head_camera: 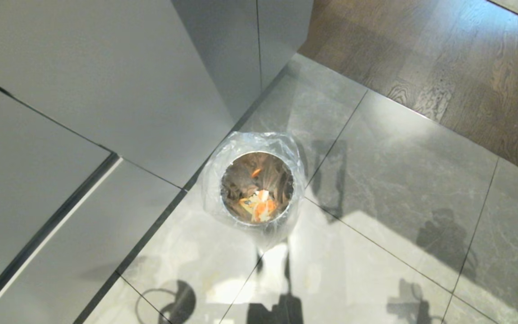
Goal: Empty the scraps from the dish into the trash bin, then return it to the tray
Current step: Move the bowl over the trash can
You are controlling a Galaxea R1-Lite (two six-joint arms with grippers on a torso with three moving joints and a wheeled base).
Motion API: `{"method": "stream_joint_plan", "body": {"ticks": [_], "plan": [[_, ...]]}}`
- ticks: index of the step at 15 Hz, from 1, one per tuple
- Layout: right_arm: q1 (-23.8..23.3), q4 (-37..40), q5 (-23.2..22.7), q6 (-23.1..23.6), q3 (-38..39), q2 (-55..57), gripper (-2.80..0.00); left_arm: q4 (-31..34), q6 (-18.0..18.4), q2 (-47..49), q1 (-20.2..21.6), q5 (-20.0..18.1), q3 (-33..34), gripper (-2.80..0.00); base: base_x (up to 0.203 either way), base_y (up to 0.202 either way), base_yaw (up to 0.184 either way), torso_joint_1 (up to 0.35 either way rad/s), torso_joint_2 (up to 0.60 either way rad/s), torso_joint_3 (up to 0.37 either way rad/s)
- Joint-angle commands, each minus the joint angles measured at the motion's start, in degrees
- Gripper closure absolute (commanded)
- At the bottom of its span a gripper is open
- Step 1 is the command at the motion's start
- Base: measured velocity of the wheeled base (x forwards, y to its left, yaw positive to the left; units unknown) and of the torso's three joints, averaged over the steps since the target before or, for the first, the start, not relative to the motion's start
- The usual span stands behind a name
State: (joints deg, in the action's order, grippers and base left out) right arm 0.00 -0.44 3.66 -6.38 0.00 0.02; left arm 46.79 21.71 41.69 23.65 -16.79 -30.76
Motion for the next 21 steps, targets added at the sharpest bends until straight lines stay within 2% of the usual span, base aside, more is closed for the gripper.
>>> {"method": "stream_joint_plan", "body": {"ticks": [1,4,10,11,14,16,21], "plan": [[0.0,0.0,0.0,0.0,0.0,0.0,0.00,-0.1,0.0,0.0,0.0,-0.3,-0.1,0.00,0.000,0.000,0.000,0.003,0.00,-0.139],[0.0,0.0,0.0,0.0,0.0,0.1,0.00,-2.7,0.1,0.0,-0.3,-0.5,-0.4,0.00,0.000,0.000,0.000,0.004,0.00,-0.051],[0.0,0.0,0.0,0.0,0.0,0.1,0.00,-7.1,0.0,0.3,-1.2,-3.5,-1.8,0.00,0.000,0.000,0.000,0.000,0.00,0.000],[0.0,0.0,0.0,0.0,0.0,0.0,0.00,-7.7,0.5,0.2,-1.2,-4.7,-1.7,0.00,0.000,0.000,0.000,0.000,0.00,0.000],[0.0,0.0,0.0,0.0,0.0,0.0,0.00,-7.8,5.6,0.0,-1.2,-8.7,-1.9,0.00,0.000,0.000,0.000,0.000,0.00,0.000],[0.0,0.0,0.0,0.0,0.0,0.0,0.00,-7.8,6.8,-0.3,-1.5,-10.7,-1.9,0.00,0.000,0.000,0.000,0.000,0.00,0.000],[0.0,0.0,0.0,0.0,0.0,0.0,0.00,-7.9,7.0,0.0,-7.5,-11.6,-3.7,0.00,0.000,0.000,0.000,0.000,0.00,0.000]]}}
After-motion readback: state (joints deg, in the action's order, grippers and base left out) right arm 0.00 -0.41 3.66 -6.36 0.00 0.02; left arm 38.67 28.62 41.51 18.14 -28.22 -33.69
